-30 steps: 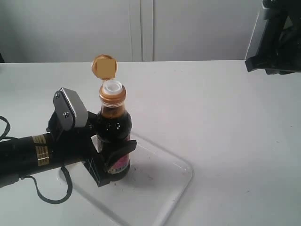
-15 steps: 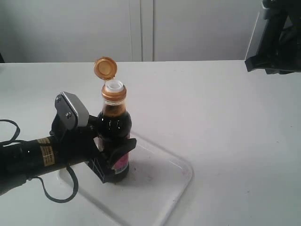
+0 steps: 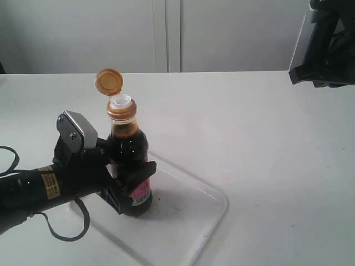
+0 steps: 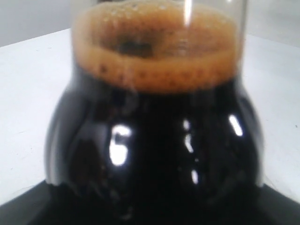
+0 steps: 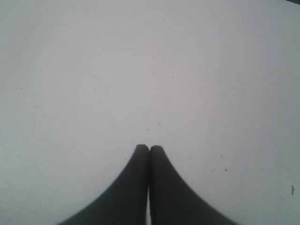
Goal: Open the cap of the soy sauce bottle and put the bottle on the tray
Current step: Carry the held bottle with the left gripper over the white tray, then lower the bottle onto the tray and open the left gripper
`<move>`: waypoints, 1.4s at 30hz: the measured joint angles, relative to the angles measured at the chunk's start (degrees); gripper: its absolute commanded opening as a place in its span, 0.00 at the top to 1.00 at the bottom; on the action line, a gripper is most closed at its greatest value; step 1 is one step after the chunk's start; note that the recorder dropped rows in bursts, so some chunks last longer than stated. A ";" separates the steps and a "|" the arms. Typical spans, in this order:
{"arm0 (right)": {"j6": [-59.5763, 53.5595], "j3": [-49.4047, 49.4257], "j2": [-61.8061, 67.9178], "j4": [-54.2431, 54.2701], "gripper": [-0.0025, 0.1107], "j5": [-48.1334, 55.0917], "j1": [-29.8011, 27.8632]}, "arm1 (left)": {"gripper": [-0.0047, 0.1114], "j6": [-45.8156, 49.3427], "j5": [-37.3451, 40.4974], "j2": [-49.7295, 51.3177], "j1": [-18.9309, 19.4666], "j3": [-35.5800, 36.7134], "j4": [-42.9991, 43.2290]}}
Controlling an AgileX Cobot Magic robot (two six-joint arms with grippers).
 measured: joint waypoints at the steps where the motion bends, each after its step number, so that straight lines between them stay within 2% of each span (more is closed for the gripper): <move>1: 0.00 0.00 0.00 0.00 0.98 0.00 0.00 | 0.68 0.24 -0.24 0.00 0.00 0.11 0.00; 3: 0.00 0.00 0.00 0.00 0.98 0.00 0.00 | 0.54 0.35 -0.36 0.00 0.00 0.20 0.00; 9: 0.00 0.00 0.00 0.00 0.98 0.00 0.00 | 0.21 0.13 -0.20 0.00 0.00 0.20 0.10; 13: 0.00 0.00 0.00 0.00 0.98 0.00 0.00 | 0.06 0.04 0.52 0.00 0.00 0.59 0.92; 23: 0.00 0.00 0.00 0.00 0.98 0.00 0.00 | 0.05 1.57 0.65 -6.05 0.00 0.59 0.39; 42: 0.00 0.00 0.09 0.04 0.98 0.00 0.00 | 0.05 2.72 0.65 -15.00 0.00 0.62 -6.81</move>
